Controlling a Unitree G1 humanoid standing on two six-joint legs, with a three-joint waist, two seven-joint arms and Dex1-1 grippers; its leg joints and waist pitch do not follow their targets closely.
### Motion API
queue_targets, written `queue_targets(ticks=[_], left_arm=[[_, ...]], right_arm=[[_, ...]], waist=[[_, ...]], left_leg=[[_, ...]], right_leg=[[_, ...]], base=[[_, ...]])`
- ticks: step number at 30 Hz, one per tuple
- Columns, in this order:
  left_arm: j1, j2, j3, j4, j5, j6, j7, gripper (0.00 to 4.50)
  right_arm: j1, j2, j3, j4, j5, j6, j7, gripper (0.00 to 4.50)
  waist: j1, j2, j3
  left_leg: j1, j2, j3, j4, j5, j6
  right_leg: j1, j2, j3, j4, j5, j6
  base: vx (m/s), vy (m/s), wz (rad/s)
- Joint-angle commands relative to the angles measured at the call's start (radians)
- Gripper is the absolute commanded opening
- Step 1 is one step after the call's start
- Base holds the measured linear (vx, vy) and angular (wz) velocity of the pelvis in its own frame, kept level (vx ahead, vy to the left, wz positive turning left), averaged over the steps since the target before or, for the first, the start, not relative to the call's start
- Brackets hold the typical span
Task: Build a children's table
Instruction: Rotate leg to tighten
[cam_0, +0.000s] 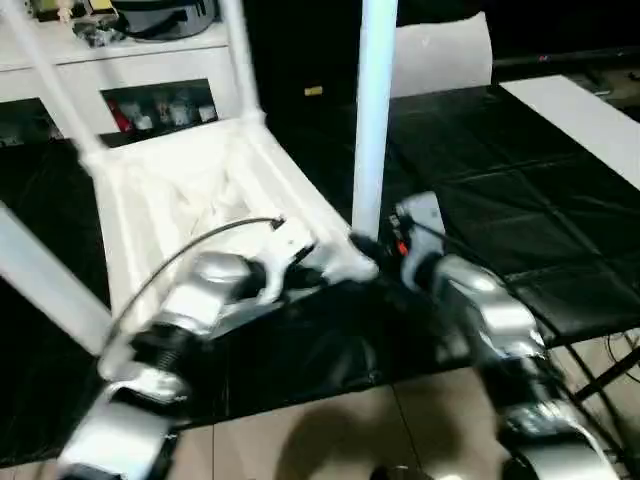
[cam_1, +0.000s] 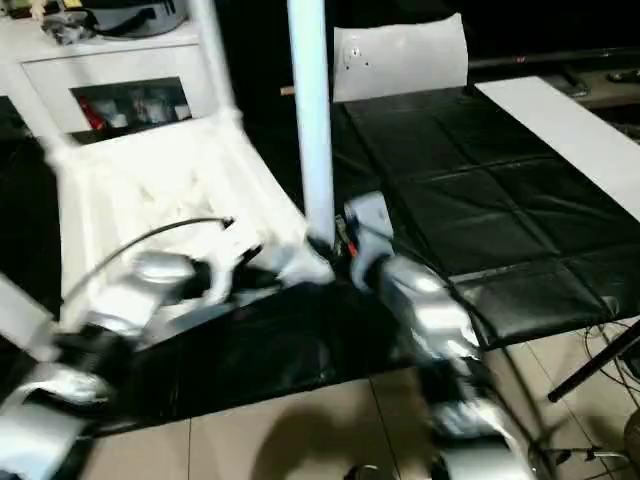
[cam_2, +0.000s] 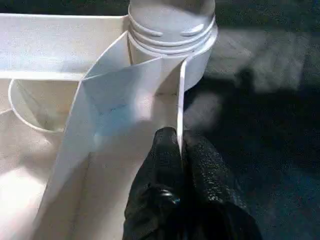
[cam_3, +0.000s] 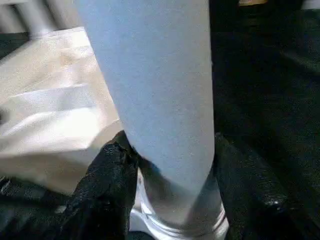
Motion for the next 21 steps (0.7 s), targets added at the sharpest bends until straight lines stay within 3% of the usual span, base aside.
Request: queue_targets(ticks=[1, 8, 12, 15, 21], left_arm=[[-0.03, -0.04, 0.002, -0.041, -0.015, -0.003, 0.032, 0.0], [-0.006, -0.015, -0.015, -0.083, -0.016, -0.004, -0.01, 0.0], [0.019, 0.035, -0.035, -0.11, -0.026, -0.041, -0.105, 0.0], [0.035, 0.082, -0.062, -0.113, -0.024, -0.089, -0.192, 0.0], [0.057, 0.179, -0.129, -0.111, -0.018, -0.197, -0.394, 0.0]], right_arm=[[0.011, 0.057, 0.065, 0.045, -0.004, 0.015, 0.004, 2.53], [0.038, 0.047, 0.037, 0.019, 0.023, -0.046, 0.041, 3.13], [0.083, -0.016, 0.033, -0.043, 0.058, -0.107, 0.169, 3.49], [0.116, -0.078, 0.036, -0.098, 0.109, -0.083, 0.308, 3.58], [0.158, -0.221, 0.117, -0.156, 0.13, -0.144, 0.601, 3.58]], waist=[[0.012, -0.003, -0.07], [0.015, 0.0, -0.069], [0.02, 0.002, -0.071], [0.029, 0.006, -0.07], [0.058, 0.009, -0.065]], left_leg=[[-0.012, 0.035, -0.018, -0.059, -0.104, 0.088], [-0.007, 0.04, -0.017, -0.062, -0.138, 0.094], [-0.009, 0.044, -0.018, -0.061, -0.121, 0.113], [-0.007, 0.046, -0.017, -0.059, -0.118, 0.129], [-0.002, 0.048, -0.013, -0.061, -0.158, 0.111]], right_leg=[[0.07, -0.067, 0.053, -0.068, -0.308, -0.117], [0.071, -0.071, 0.057, -0.065, -0.288, -0.14], [0.074, -0.071, 0.06, -0.056, -0.226, -0.155], [0.074, -0.071, 0.062, -0.054, -0.213, -0.162], [0.068, -0.071, 0.061, -0.062, -0.304, -0.133]], base=[[0.0, 0.0, 0.0], [0.0, 0.0, 0.0], [0.0, 0.0, 0.0], [0.0, 0.0, 0.0], [0.0, 0.0, 0.0]])
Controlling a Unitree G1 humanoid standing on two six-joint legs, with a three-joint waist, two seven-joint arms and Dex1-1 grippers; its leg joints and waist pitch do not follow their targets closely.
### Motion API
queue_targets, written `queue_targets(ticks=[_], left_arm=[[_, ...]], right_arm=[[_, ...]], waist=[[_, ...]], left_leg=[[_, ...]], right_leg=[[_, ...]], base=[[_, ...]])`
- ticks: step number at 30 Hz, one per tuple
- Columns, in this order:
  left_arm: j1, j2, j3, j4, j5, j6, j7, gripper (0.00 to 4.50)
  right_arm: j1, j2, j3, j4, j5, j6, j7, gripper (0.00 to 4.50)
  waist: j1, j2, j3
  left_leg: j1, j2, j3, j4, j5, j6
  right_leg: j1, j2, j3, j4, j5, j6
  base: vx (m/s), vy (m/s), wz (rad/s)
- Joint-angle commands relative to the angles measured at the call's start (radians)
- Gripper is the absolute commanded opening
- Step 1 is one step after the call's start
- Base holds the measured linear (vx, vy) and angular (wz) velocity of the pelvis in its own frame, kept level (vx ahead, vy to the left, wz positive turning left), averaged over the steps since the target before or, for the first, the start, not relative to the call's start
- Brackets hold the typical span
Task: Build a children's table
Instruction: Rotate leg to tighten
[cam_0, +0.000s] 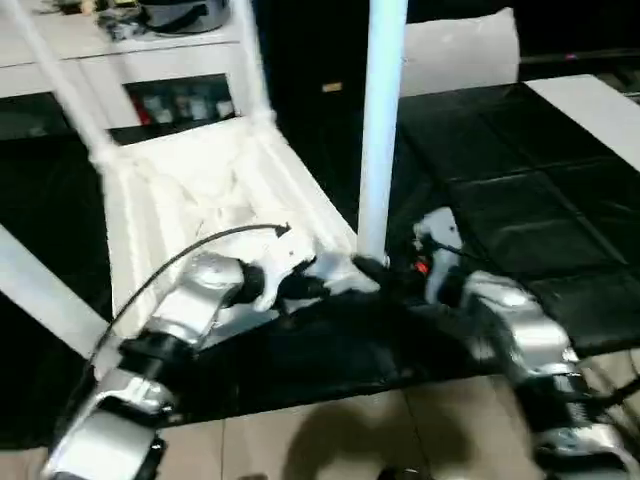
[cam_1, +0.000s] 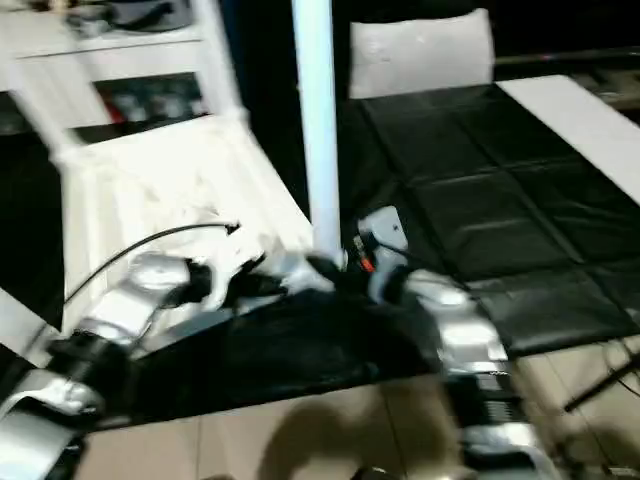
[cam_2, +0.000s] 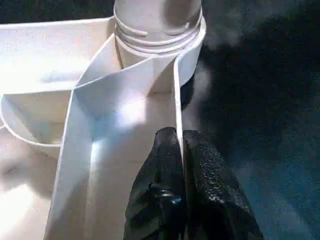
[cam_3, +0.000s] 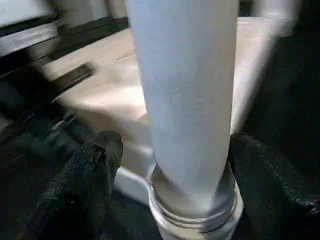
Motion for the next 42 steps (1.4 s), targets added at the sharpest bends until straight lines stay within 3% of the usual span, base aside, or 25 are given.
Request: queue_targets(ticks=[1, 4, 8, 12, 13, 15, 16, 19, 29, 36, 38, 40, 42], left_arm=[[-0.001, 0.008, -0.045, -0.04, 0.006, -0.045, -0.077, 0.0], [0.009, 0.065, -0.08, -0.052, -0.006, -0.108, -0.216, 0.0], [0.007, 0.094, -0.099, -0.047, -0.01, -0.148, -0.292, 0.0], [0.006, 0.124, -0.123, -0.056, -0.015, -0.176, -0.374, 0.0], [0.006, 0.124, -0.123, -0.056, -0.015, -0.176, -0.374, 0.0], [0.004, 0.131, -0.131, -0.06, -0.016, -0.18, -0.395, 0.0], [0.003, 0.135, -0.137, -0.064, -0.017, -0.189, -0.418, 0.0], [0.002, 0.136, -0.139, -0.065, -0.016, -0.195, -0.43, 0.0], [-0.001, 0.142, -0.136, -0.061, -0.016, -0.198, -0.434, 0.0], [0.004, 0.103, -0.1, -0.082, -0.041, -0.088, -0.359, 0.0], [-0.007, 0.073, -0.082, -0.077, -0.042, -0.03, -0.298, 0.0], [-0.013, 0.052, -0.07, -0.07, -0.045, 0.003, -0.261, 0.0], [-0.028, 0.007, -0.059, -0.054, -0.027, 0.055, -0.166, 0.0]], right_arm=[[-0.002, 0.004, 0.042, -0.03, 0.017, -0.026, 0.083, 3.58], [-0.001, -0.053, 0.069, -0.046, 0.045, -0.017, 0.229, 3.58], [-0.007, -0.088, 0.093, -0.047, 0.06, -0.004, 0.312, 3.58], [-0.014, -0.109, 0.115, -0.053, 0.088, 0.035, 0.403, 3.42], [-0.014, -0.109, 0.115, -0.053, 0.088, 0.035, 0.403, 3.14], [-0.019, -0.113, 0.127, -0.052, 0.092, 0.048, 0.428, 3.03], [-0.022, -0.119, 0.138, -0.054, 0.099, 0.058, 0.452, 2.99], [-0.021, -0.124, 0.144, -0.057, 0.105, 0.065, 0.468, 2.61], [-0.002, -0.132, 0.148, -0.094, 0.127, 0.115, 0.489, 2.16], [0.044, -0.073, 0.111, -0.155, 0.159, 0.153, 0.371, 2.11], [0.046, -0.036, 0.105, -0.133, 0.106, 0.126, 0.264, 2.11], [0.042, -0.006, 0.099, -0.112, 0.074, 0.125, 0.184, 2.11], [0.024, 0.072, 0.068, -0.061, 0.026, 0.12, 0.003, 2.09]], waist=[[0.005, -0.002, -0.066], [0.015, -0.004, -0.067], [0.029, -0.003, -0.07], [0.047, -0.01, -0.07], [0.049, -0.009, -0.069], [0.052, -0.01, -0.069], [0.053, -0.018, -0.069], [0.057, -0.014, -0.07], [0.059, -0.015, -0.071], [0.062, -0.016, -0.069], [0.058, -0.018, -0.064], [0.046, -0.018, -0.06], [0.032, -0.015, -0.054]], left_leg=[[0.0, 0.049, -0.014, -0.066, -0.169, 0.099], [0.004, 0.052, -0.015, -0.067, -0.172, 0.091], [0.005, 0.055, -0.014, -0.066, -0.161, 0.093], [0.004, 0.056, -0.013, -0.067, -0.15, 0.088], [0.005, 0.056, -0.012, -0.067, -0.152, 0.084], [0.006, 0.056, -0.012, -0.068, -0.154, 0.077], [0.004, 0.055, -0.012, -0.068, -0.147, 0.077], [0.005, 0.056, -0.012, -0.068, -0.14, 0.076], [0.003, 0.053, -0.012, -0.066, -0.125, 0.074], [0.005, 0.053, -0.012, -0.068, -0.129, 0.069], [0.005, 0.05, -0.011, -0.07, -0.143, 0.057], [0.01, 0.036, -0.01, -0.066, -0.175, 0.034], [0.011, 0.031, -0.011, -0.065, -0.192, 0.026]], right_leg=[[0.067, -0.07, 0.06, -0.065, -0.326, -0.124], [0.066, -0.07, 0.063, -0.062, -0.323, -0.126], [0.062, -0.071, 0.066, -0.056, -0.294, -0.14], [0.063, -0.074, 0.068, -0.052, -0.296, -0.14], [0.062, -0.074, 0.068, -0.055, -0.314, -0.135], [0.061, -0.074, 0.067, -0.057, -0.331, -0.128], [0.062, -0.074, 0.067, -0.058, -0.336, -0.122], [0.06, -0.074, 0.067, -0.058, -0.342, -0.117], [0.061, -0.073, 0.065, -0.059, -0.348, -0.104], [0.06, -0.074, 0.065, -0.063, -0.382, -0.092], [0.058, -0.073, 0.063, -0.07, -0.42, -0.081], [0.056, -0.073, 0.053, -0.089, -0.525, -0.04], [0.052, -0.069, 0.045, -0.102, -0.58, -0.015]], base=[[0.0, 0.0, 0.0], [0.0, 0.0, 0.0], [0.0, 0.0, 0.0], [0.0, 0.0, 0.0], [0.0, 0.0, 0.0], [0.0, 0.0, 0.0], [0.0, 0.0, 0.0], [0.0, 0.0, 0.0], [0.0, 0.0, 0.0], [0.0, 0.0, 0.0], [0.0, 0.0, 0.0], [0.0, 0.0, 0.0], [0.0, 0.0, 0.0]])
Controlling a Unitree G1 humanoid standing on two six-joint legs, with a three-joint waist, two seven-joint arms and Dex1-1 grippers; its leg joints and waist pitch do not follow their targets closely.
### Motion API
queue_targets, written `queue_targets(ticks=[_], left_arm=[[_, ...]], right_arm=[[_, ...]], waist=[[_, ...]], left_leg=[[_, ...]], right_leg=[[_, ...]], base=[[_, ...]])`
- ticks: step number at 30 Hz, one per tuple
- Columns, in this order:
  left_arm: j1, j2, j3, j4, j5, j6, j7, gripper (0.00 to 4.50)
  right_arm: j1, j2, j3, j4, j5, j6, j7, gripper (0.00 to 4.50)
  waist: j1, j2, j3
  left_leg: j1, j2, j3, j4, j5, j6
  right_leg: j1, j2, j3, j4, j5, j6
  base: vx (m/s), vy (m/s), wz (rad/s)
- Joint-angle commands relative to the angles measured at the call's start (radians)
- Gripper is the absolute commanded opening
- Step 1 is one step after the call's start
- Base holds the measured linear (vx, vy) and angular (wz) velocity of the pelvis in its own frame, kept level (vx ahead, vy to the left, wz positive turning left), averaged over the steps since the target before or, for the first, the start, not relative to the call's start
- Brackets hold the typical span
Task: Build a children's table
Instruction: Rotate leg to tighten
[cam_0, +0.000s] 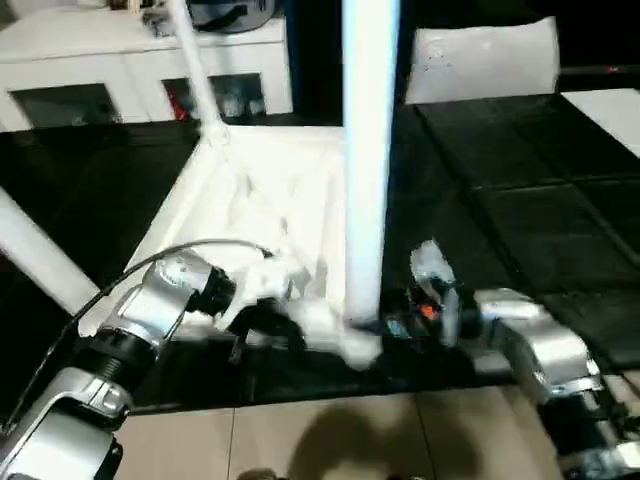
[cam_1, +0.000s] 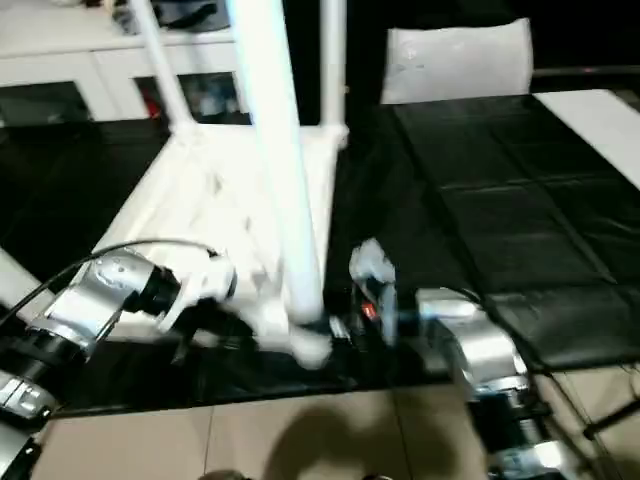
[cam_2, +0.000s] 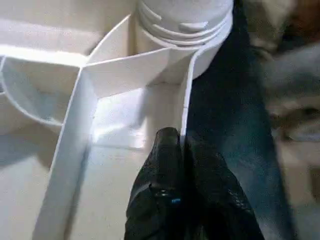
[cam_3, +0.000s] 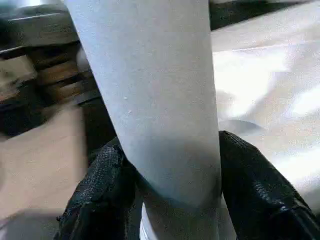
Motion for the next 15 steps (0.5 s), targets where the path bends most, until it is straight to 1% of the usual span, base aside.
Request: queue_targets(ticks=[1, 2, 3, 4, 5, 6, 7, 8, 9, 10, 11, 12, 13, 14, 15], left_arm=[[-0.03, -0.091, -0.01, -0.018, -0.024, 0.049, 0.076, 0.0], [-0.03, -0.096, -0.008, -0.017, -0.024, 0.054, 0.085, 0.0], [-0.038, -0.121, 0.003, -0.007, -0.017, 0.078, 0.137, 0.0], [-0.038, -0.121, 0.003, -0.007, -0.017, 0.078, 0.137, 0.0], [-0.044, -0.142, 0.014, 0.0, -0.013, 0.099, 0.181, 0.0], [-0.052, -0.164, 0.027, 0.008, -0.01, 0.121, 0.227, 0.0], [-0.053, -0.167, 0.029, 0.01, -0.009, 0.124, 0.235, 0.0], [-0.073, -0.217, 0.063, 0.037, 0.0, 0.158, 0.354, 0.0], [-0.087, -0.251, 0.09, 0.054, 0.005, 0.172, 0.434, 0.0], [-0.094, -0.269, 0.105, 0.064, 0.008, 0.178, 0.478, 0.0], [-0.099, -0.28, 0.114, 0.069, 0.01, 0.18, 0.503, 0.0], [-0.101, -0.289, 0.119, 0.07, 0.012, 0.184, 0.52, 0.0], [-0.103, -0.299, 0.124, 0.069, 0.01, 0.189, 0.533, 0.0], [-0.102, -0.306, 0.124, 0.065, 0.01, 0.193, 0.539, 0.0], [-0.098, -0.312, 0.121, 0.055, 0.009, 0.199, 0.541, 0.0]], right_arm=[[-0.032, 0.081, 0.016, 0.044, -0.033, 0.01, -0.172, 2.09], [-0.034, 0.086, 0.014, 0.048, -0.037, 0.01, -0.186, 2.09], [-0.047, 0.117, 0.008, 0.07, -0.06, 0.013, -0.263, 2.09], [-0.047, 0.117, 0.008, 0.07, -0.06, 0.013, -0.263, 2.08], [-0.059, 0.144, -0.004, 0.09, -0.069, 0.021, -0.328, 2.07], [-0.071, 0.169, -0.016, 0.109, -0.078, 0.03, -0.391, 2.07], [-0.073, 0.172, -0.017, 0.112, -0.081, 0.03, -0.399, 2.06], [-0.104, 0.22, -0.036, 0.161, -0.118, 0.028, -0.522, 2.06], [-0.125, 0.248, -0.045, 0.191, -0.14, 0.027, -0.586, 2.06], [-0.136, 0.263, -0.05, 0.208, -0.151, 0.025, -0.618, 2.06], [-0.142, 0.269, -0.045, 0.218, -0.161, 0.02, -0.629, 2.06], [-0.147, 0.266, -0.029, 0.225, -0.186, 0.002, -0.637, 2.06], [-0.15, 0.266, -0.02, 0.232, -0.196, -0.016, -0.637, 2.06], [-0.152, 0.271, -0.021, 0.237, -0.194, -0.026, -0.637, 2.06], [-0.153, 0.282, -0.035, 0.239, -0.176, -0.034, -0.637, 2.37]], waist=[[-0.016, -0.011, -0.053], [-0.016, -0.011, -0.053], [-0.038, -0.007, -0.055], [-0.053, -0.009, -0.054], [-0.058, -0.005, -0.056], [-0.069, 0.0, -0.057], [-0.08, -0.005, -0.058], [-0.08, -0.005, -0.058], [-0.094, 0.003, -0.056], [-0.098, -0.002, -0.059], [-0.099, -0.002, -0.058], [-0.1, -0.002, -0.059], [-0.099, -0.003, -0.064], [-0.098, -0.003, -0.064], [-0.096, -0.001, -0.065]], left_leg=[[0.003, 0.03, -0.016, -0.068, -0.215, 0.027], [0.003, 0.03, -0.016, -0.068, -0.215, 0.027], [-0.002, 0.03, -0.021, -0.07, -0.236, 0.025], [-0.001, 0.027, -0.022, -0.068, -0.25, 0.031], [-0.001, 0.026, -0.024, -0.067, -0.254, 0.035], [-0.003, 0.027, -0.024, -0.067, -0.249, 0.039], [-0.005, 0.024, -0.023, -0.065, -0.248, 0.046], [-0.005, 0.024, -0.023, -0.065, -0.248, 0.046], [-0.001, 0.021, -0.022, -0.06, -0.25, 0.04], [-0.002, 0.016, -0.021, -0.057, -0.241, 0.045], [-0.005, 0.017, -0.022, -0.059, -0.239, 0.05], [-0.006, 0.019, -0.023, -0.06, -0.237, 0.063], [-0.009, 0.023, -0.023, -0.061, -0.218, 0.073], [-0.01, 0.024, -0.023, -0.062, -0.21, 0.08], [-0.013, 0.028, -0.024, -0.064, -0.193, 0.089]], right_leg=[[0.051, -0.069, 0.037, -0.11, -0.6, -0.001], [0.051, -0.069, 0.037, -0.11, -0.6, -0.001], [0.056, -0.066, 0.031, -0.112, -0.589, 0.013], [0.055, -0.065, 0.029, -0.114, -0.584, 0.009], [0.056, -0.065, 0.029, -0.114, -0.581, 0.007], [0.057, -0.066, 0.03, -0.112, -0.564, -0.004], [0.056, -0.065, 0.029, -0.114, -0.555, -0.011], [0.056, -0.065, 0.029, -0.114, -0.555, -0.011], [0.051, -0.061, 0.024, -0.115, -0.558, -0.022], [0.054, -0.061, 0.023, -0.118, -0.552, -0.022], [0.056, -0.061, 0.024, -0.115, -0.547, -0.023], [0.057, -0.061, 0.026, -0.115, -0.534, -0.022], [0.059, -0.063, 0.032, -0.108, -0.495, -0.032], [0.059, -0.063, 0.034, -0.105, -0.477, -0.039], [0.061, -0.065, 0.038, -0.098, -0.444, -0.055]], base=[[0.0, 0.0, 0.0], [0.0, 0.0, 0.0], [0.0, 0.0, 0.0], [0.0, 0.0, 0.0], [0.0, 0.0, 0.0], [0.0, 0.0, 0.0], [0.0, 0.0, 0.0], [0.0, 0.0, 0.0], [0.0, 0.0, 0.0], [0.0, 0.0, 0.0], [0.0, 0.0, 0.0], [0.0, 0.0, 0.0], [0.0, 0.0, 0.0], [0.0, 0.0, 0.0], [0.0, 0.0, 0.0]])
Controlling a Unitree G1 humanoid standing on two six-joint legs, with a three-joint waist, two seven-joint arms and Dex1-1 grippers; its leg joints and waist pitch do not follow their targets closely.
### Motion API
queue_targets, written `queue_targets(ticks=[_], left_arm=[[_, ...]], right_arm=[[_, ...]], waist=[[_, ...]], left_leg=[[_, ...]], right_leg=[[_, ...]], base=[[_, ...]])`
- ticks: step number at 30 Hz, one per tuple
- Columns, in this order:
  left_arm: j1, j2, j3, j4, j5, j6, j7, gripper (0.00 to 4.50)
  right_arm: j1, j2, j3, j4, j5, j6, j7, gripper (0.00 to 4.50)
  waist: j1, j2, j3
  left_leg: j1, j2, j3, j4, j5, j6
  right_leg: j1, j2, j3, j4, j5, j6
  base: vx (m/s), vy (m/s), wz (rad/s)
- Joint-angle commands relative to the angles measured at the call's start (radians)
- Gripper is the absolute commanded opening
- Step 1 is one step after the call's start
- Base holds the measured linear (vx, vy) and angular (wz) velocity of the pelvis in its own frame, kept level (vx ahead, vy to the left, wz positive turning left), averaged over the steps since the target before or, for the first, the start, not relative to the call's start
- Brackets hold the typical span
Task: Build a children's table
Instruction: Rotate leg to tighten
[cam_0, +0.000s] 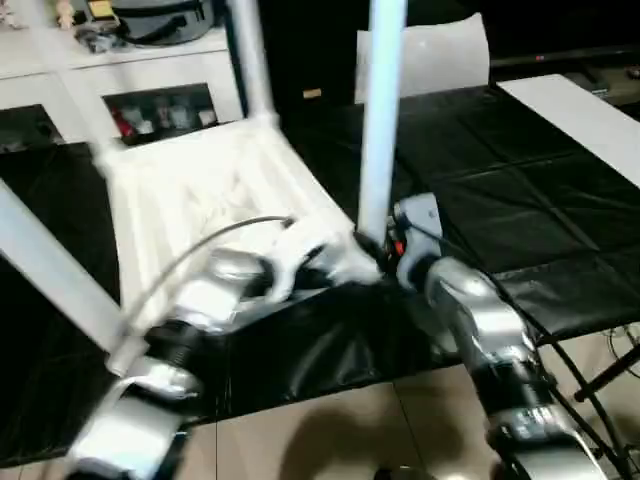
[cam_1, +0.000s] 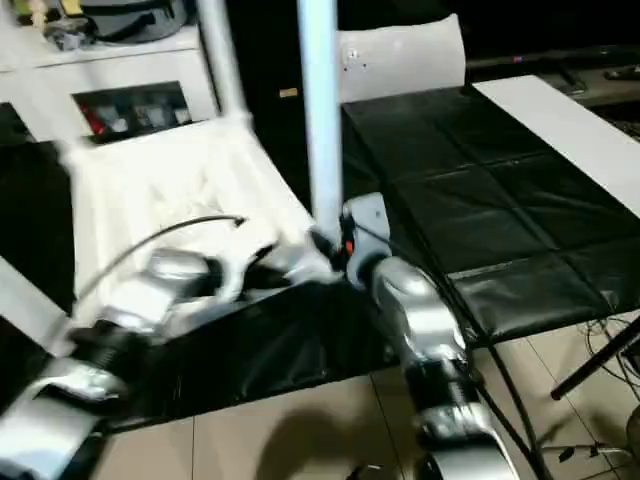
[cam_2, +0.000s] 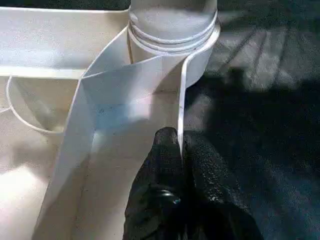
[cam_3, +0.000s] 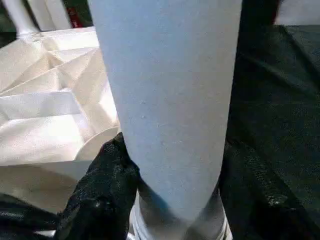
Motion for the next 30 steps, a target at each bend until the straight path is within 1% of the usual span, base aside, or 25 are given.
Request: queue_targets(ticks=[1, 2, 3, 4, 5, 7, 9, 10, 11, 12, 13, 15, 16, 17, 18, 19, 21, 22, 23, 24, 25, 27, 28, 29, 30], left_arm=[[-0.026, -0.034, 0.004, -0.032, -0.027, -0.004, 0.03, 0.0], [-0.02, -0.031, -0.001, -0.04, -0.024, -0.003, 0.023, 0.0], [-0.013, -0.023, -0.005, -0.046, -0.022, -0.01, 0.011, 0.0], [-0.009, -0.018, -0.006, -0.05, -0.021, -0.014, 0.004, 0.0], [0.001, -0.003, -0.011, -0.059, -0.023, -0.029, -0.022, 0.0], [0.024, 0.032, -0.028, -0.083, -0.029, -0.056, -0.087, 0.0], [0.04, 0.059, -0.04, -0.095, -0.034, -0.091, -0.142, 0.0], [0.05, 0.077, -0.047, -0.105, -0.037, -0.091, -0.174, 0.0], [0.054, 0.086, -0.05, -0.108, -0.038, -0.094, -0.188, 0.0], [0.065, 0.111, -0.061, -0.116, -0.039, -0.116, -0.232, 0.0], [0.071, 0.134, -0.071, -0.119, -0.038, -0.127, -0.267, 0.0], [0.081, 0.169, -0.087, -0.123, -0.04, -0.165, -0.332, 0.0], [0.085, 0.182, -0.094, -0.125, -0.041, -0.188, -0.361, 0.0], [0.088, 0.19, -0.099, -0.127, -0.044, -0.202, -0.382, 0.0], [0.094, 0.219, -0.118, -0.138, -0.052, -0.221, -0.45, 0.0], [0.097, 0.236, -0.132, -0.142, -0.052, -0.237, -0.487, 0.0], [0.099, 0.257, -0.149, -0.147, -0.05, -0.255, -0.53, 0.0], [0.099, 0.276, -0.166, -0.152, -0.048, -0.272, -0.573, 0.0], [0.098, 0.286, -0.177, -0.152, -0.047, -0.282, -0.596, 0.0], [0.097, 0.293, -0.182, -0.151, -0.046, -0.291, -0.613, 0.0], [0.094, 0.303, -0.192, -0.151, -0.049, -0.305, -0.65, 0.0], [0.088, 0.311, -0.201, -0.147, -0.043, -0.32, -0.669, 0.0], [0.082, 0.319, -0.209, -0.138, -0.037, -0.336, -0.688, 0.0], [0.082, 0.32, -0.209, -0.138, -0.036, -0.338, -0.689, 0.0], [0.08, 0.322, -0.211, -0.134, -0.035, -0.342, -0.696, 0.0]], right_arm=[[0.013, 0.064, 0.075, 0.033, 0.026, 0.016, 0.042, 2.56], [0.016, 0.065, 0.067, 0.026, 0.03, 0.0, 0.047, 2.69], [0.022, 0.06, 0.067, 0.016, 0.034, -0.02, 0.072, 2.69], [0.027, 0.055, 0.069, 0.01, 0.037, -0.03, 0.088, 2.91], [0.039, 0.042, 0.075, -0.005, 0.043, -0.054, 0.129, 2.91], [0.063, 0.003, 0.083, -0.034, 0.052, -0.094, 0.197, 3.09], [0.08, -0.029, 0.089, -0.054, 0.059, -0.108, 0.251, 3.23], [0.091, -0.052, 0.093, -0.072, 0.072, -0.102, 0.3, 3.36], [0.097, -0.063, 0.096, -0.081, 0.079, -0.097, 0.322, 3.36], [0.114, -0.101, 0.105, -0.11, 0.1, -0.078, 0.391, 3.36], [0.128, -0.133, 0.114, -0.133, 0.117, -0.07, 0.453, 3.36], [0.144, -0.176, 0.119, -0.159, 0.143, -0.063, 0.538, 3.36], [0.148, -0.19, 0.117, -0.165, 0.152, -0.061, 0.566, 3.36], [0.15, -0.198, 0.113, -0.167, 0.159, -0.058, 0.583, 3.36], [0.152, -0.232, 0.115, -0.176, 0.176, -0.056, 0.647, 3.36], [0.152, -0.25, 0.117, -0.179, 0.185, -0.053, 0.68, 3.36], [0.149, -0.27, 0.12, -0.182, 0.195, -0.049, 0.719, 3.36], [0.145, -0.288, 0.126, -0.185, 0.202, -0.042, 0.757, 3.36], [0.141, -0.302, 0.132, -0.187, 0.209, -0.034, 0.782, 3.36], [0.139, -0.314, 0.137, -0.19, 0.215, -0.027, 0.799, 3.36], [0.129, -0.333, 0.147, -0.189, 0.227, -0.016, 0.844, 3.36], [0.121, -0.344, 0.153, -0.189, 0.238, -0.002, 0.879, 3.36], [0.114, -0.35, 0.157, -0.189, 0.247, 0.016, 0.911, 3.36], [0.114, -0.351, 0.157, -0.189, 0.248, 0.017, 0.914, 3.36], [0.111, -0.352, 0.158, -0.187, 0.25, 0.02, 0.922, 3.22]], waist=[[0.008, -0.006, -0.065], [0.009, -0.007, -0.067], [0.011, -0.005, -0.069], [0.013, -0.004, -0.071], [0.015, -0.005, -0.071], [0.017, -0.001, -0.071], [0.018, -0.002, -0.071], [0.02, -0.001, -0.069], [0.021, 0.0, -0.069], [0.023, 0.001, -0.066], [0.027, -0.001, -0.065], [0.033, -0.001, -0.064], [0.039, 0.003, -0.06], [0.04, -0.001, -0.06], [0.048, -0.003, -0.062], [0.057, -0.002, -0.062], [0.061, 0.002, -0.062], [0.071, -0.001, -0.064], [0.075, -0.003, -0.064], [0.083, 0.0, -0.064], [0.088, -0.002, -0.065], [0.094, -0.005, -0.066], [0.101, -0.007, -0.066], [0.103, -0.007, -0.066], [0.105, -0.008, -0.065]], left_leg=[[-0.011, 0.032, -0.021, -0.064, -0.171, 0.093], [-0.013, 0.034, -0.022, -0.065, -0.161, 0.098], [-0.013, 0.035, -0.022, -0.064, -0.147, 0.102], [-0.016, 0.037, -0.021, -0.063, -0.121, 0.116], [-0.016, 0.039, -0.022, -0.063, -0.121, 0.12], [-0.017, 0.042, -0.021, -0.063, -0.119, 0.134], [-0.016, 0.041, -0.019, -0.062, -0.119, 0.142], [-0.015, 0.044, -0.02, -0.064, -0.124, 0.14], [-0.013, 0.045, -0.019, -0.065, -0.13, 0.139], [-0.012, 0.046, -0.019, -0.067, -0.144, 0.136], [-0.009, 0.048, -0.018, -0.068, -0.164, 0.131], [-0.008, 0.047, -0.018, -0.069, -0.175, 0.124], [-0.005, 0.049, -0.017, -0.071, -0.203, 0.117], [-0.004, 0.048, -0.016, -0.071, -0.208, 0.112], [-0.003, 0.048, -0.016, -0.071, -0.203, 0.104], [-0.002, 0.05, -0.016, -0.072, -0.199, 0.104], [0.0, 0.053, -0.015, -0.072, -0.196, 0.104], [0.002, 0.055, -0.014, -0.071, -0.186, 0.1], [0.001, 0.056, -0.014, -0.072, -0.182, 0.099], [0.004, 0.058, -0.015, -0.073, -0.178, 0.097], [0.005, 0.057, -0.013, -0.073, -0.176, 0.095], [0.003, 0.056, -0.012, -0.072, -0.174, 0.094], [0.003, 0.055, -0.01, -0.071, -0.169, 0.093], [0.003, 0.054, -0.01, -0.071, -0.168, 0.094], [0.002, 0.054, -0.01, -0.071, -0.164, 0.091]], right_leg=[[0.061, -0.066, 0.044, -0.082, -0.412, -0.071], [0.064, -0.067, 0.046, -0.078, -0.393, -0.078], [0.065, -0.068, 0.048, -0.074, -0.37, -0.086], [0.065, -0.068, 0.051, -0.066, -0.311, -0.111], [0.066, -0.069, 0.051, -0.063, -0.3, -0.117], [0.068, -0.07, 0.054, -0.058, -0.266, -0.134], [0.068, -0.068, 0.055, -0.057, -0.254, -0.14], [0.067, -0.068, 0.055, -0.055, -0.252, -0.149], [0.067, -0.069, 0.056, -0.055, -0.255, -0.151], [0.067, -0.067, 0.057, -0.058, -0.269, -0.15], [0.065, -0.068, 0.058, -0.061, -0.295, -0.144], [0.066, -0.067, 0.059, -0.061, -0.314, -0.136], [0.061, -0.067, 0.06, -0.066, -0.356, -0.124], [0.06, -0.067, 0.06, -0.069, -0.369, -0.119], [0.061, -0.068, 0.06, -0.067, -0.376, -0.115], [0.06, -0.069, 0.062, -0.065, -0.379, -0.113], [0.056, -0.067, 0.063, -0.062, -0.37, -0.117], [0.055, -0.068, 0.065, -0.059, -0.341, -0.129], [0.056, -0.07, 0.067, -0.057, -0.332, -0.132], [0.054, -0.068, 0.067, -0.054, -0.318, -0.139], [0.055, -0.068, 0.068, -0.052, -0.311, -0.141], [0.056, -0.069, 0.069, -0.052, -0.313, -0.139], [0.055, -0.071, 0.07, -0.052, -0.326, -0.137], [0.056, -0.071, 0.069, -0.053, -0.332, -0.135], [0.056, -0.072, 0.068, -0.053, -0.346, -0.13]], base=[[0.0, 0.0, 0.0], [0.0, 0.0, 0.0], [0.0, 0.0, 0.0], [0.0, 0.0, 0.0], [0.0, 0.0, 0.0], [0.0, 0.0, 0.0], [0.0, 0.0, 0.0], [0.0, 0.0, 0.0], [0.0, 0.0, 0.0], [0.0, 0.0, 0.0], [0.0, 0.0, 0.0], [0.0, 0.0, 0.0], [0.0, 0.0, 0.0], [0.0, 0.0, 0.0], [0.0, 0.0, 0.0], [0.0, 0.0, 0.0], [0.0, 0.0, 0.0], [0.0, 0.0, 0.0], [0.0, 0.0, 0.0], [0.0, 0.0, 0.0], [0.0, 0.0, 0.0], [0.0, 0.0, 0.0], [0.0, 0.0, 0.0], [0.0, 0.0, 0.0], [0.0, 0.0, 0.0]])
